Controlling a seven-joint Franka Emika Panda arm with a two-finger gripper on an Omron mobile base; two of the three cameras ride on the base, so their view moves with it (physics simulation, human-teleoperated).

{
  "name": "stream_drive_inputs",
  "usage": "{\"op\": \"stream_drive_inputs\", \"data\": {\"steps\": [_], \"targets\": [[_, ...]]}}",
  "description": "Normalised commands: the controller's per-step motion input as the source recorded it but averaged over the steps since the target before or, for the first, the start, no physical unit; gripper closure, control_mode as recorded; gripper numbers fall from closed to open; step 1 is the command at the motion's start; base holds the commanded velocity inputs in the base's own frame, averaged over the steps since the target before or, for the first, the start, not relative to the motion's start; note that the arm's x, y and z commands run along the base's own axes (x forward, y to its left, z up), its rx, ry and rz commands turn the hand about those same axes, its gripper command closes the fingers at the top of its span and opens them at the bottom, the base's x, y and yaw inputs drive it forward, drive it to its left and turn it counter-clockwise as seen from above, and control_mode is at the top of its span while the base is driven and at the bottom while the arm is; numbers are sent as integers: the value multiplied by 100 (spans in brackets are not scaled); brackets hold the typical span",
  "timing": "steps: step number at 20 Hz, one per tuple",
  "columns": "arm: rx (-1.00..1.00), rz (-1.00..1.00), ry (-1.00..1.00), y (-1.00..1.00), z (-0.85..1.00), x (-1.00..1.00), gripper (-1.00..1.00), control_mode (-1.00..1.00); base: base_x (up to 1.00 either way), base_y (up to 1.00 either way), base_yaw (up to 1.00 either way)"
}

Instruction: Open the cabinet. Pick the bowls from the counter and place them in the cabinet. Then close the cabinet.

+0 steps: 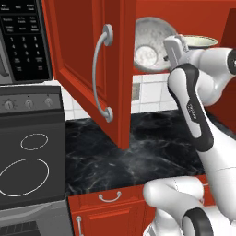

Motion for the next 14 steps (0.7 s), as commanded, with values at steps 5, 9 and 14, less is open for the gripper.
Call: {"op": "stream_drive_inputs", "data": {"steps": [5,9,14], "targets": [[0,0,0,0,0,38,100,-100,0,0,0],[0,0,0,0,-4,36,100,-100,0,0,0],[0,0,0,0,-19,36,100,-100,0,0,0]]}}
